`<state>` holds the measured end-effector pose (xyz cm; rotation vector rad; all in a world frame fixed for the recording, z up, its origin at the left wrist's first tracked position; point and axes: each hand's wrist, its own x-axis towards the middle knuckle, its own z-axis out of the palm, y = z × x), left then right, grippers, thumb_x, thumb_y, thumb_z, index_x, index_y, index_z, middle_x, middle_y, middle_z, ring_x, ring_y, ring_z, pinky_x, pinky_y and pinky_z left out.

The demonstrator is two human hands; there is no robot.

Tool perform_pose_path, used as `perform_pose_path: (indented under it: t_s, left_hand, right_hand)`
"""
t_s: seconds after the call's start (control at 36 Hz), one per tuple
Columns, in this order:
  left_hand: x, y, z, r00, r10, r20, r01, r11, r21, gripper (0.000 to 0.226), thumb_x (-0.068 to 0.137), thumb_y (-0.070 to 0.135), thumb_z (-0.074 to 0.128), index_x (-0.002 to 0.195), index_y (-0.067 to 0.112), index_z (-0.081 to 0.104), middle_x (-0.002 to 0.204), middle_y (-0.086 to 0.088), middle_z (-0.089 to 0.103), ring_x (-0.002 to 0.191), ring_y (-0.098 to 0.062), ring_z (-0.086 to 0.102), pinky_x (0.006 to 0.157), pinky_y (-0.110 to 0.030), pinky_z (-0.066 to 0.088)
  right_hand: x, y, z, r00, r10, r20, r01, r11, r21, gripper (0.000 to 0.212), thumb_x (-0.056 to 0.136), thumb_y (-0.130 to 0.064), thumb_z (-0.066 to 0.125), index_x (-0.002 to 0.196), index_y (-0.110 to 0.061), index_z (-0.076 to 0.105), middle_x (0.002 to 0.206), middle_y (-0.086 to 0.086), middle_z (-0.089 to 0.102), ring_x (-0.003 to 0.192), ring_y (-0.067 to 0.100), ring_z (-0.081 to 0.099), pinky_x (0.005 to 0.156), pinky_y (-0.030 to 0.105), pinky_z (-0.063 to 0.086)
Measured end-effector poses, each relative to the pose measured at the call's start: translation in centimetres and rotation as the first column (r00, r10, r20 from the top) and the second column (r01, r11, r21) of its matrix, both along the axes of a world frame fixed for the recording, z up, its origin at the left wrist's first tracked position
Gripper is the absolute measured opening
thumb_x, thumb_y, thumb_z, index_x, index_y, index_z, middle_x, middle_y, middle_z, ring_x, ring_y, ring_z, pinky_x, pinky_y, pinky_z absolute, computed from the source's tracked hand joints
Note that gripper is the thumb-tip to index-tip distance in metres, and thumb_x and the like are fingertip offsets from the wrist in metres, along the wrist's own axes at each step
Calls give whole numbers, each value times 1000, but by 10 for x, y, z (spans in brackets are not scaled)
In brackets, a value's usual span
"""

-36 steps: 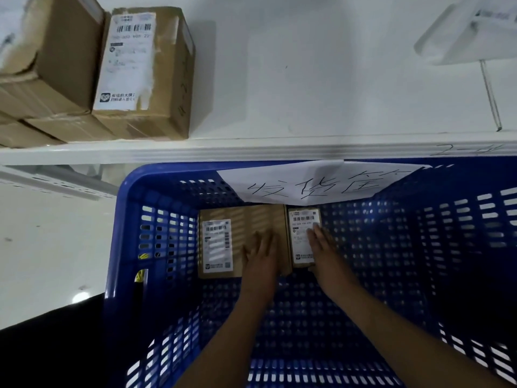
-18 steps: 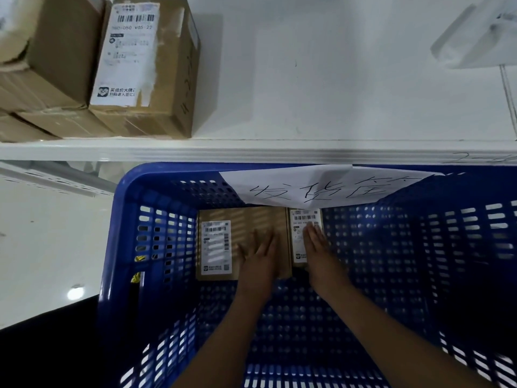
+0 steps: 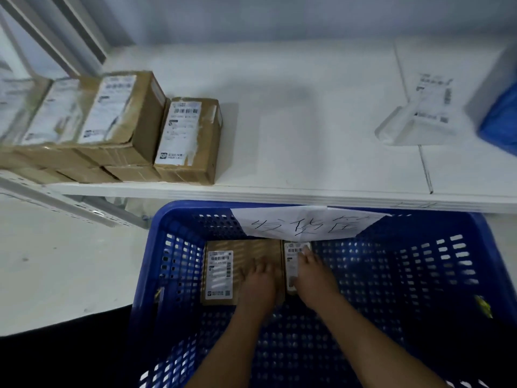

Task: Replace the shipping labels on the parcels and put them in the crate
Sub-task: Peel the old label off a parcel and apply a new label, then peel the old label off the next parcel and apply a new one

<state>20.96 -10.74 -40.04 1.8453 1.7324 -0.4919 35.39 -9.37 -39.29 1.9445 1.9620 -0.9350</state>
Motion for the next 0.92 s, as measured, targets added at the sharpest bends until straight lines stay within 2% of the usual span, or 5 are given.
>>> perform_pose_path:
  t_s: [0.11, 0.31, 0.5, 0.75, 0.92]
  left_hand:
    - [-10, -1, 25, 998, -26, -52, 36, 982, 186, 67, 59, 26, 91, 120, 7, 73, 121, -15, 71, 111, -35, 70, 88, -65, 55]
    - [-24, -2, 119, 995, -76, -62, 86, 981, 172, 57, 107, 28, 41, 159, 10, 27, 167, -10, 25, 156, -30, 15, 124, -58, 8]
    - [-60, 9, 202, 995, -73, -61, 89, 944, 319, 53, 108, 28, 37, 158, 13, 27, 165, -7, 27, 155, -27, 16, 126, -56, 10]
    - [-125, 48, 315, 998, 55, 32, -62, 786, 615, 47, 106, 31, 40, 150, 15, 40, 158, -5, 39, 147, -25, 33, 123, -47, 25]
    - [-162, 79, 322, 992, 122, 39, -116, 725, 679, 49, 104, 30, 44, 152, 16, 39, 158, -6, 41, 148, -26, 32, 123, -48, 25]
  right_hand:
    - [-3, 5, 46, 999, 37, -9, -36, 999, 41, 69, 102, -33, 52, 157, -9, 19, 168, 12, 2, 147, 33, 25, 118, 44, 30]
    - [-16, 4, 133, 996, 89, 18, -90, 991, 96, 66, 104, -38, 47, 157, -11, 20, 167, 12, 8, 148, 30, 27, 118, 41, 29]
    - [-34, 9, 209, 986, 161, 47, -168, 946, 278, 46, 101, -33, 47, 141, -10, 43, 141, 11, 48, 120, 29, 52, 97, 36, 43]
    - [-83, 44, 277, 981, 193, 7, -178, 890, 420, 50, 102, -41, 48, 144, -13, 43, 142, 9, 49, 122, 28, 52, 99, 40, 47]
    - [-132, 73, 285, 979, 201, -42, -151, 844, 515, 50, 99, -41, 55, 141, -15, 44, 136, 9, 51, 114, 28, 56, 92, 41, 52]
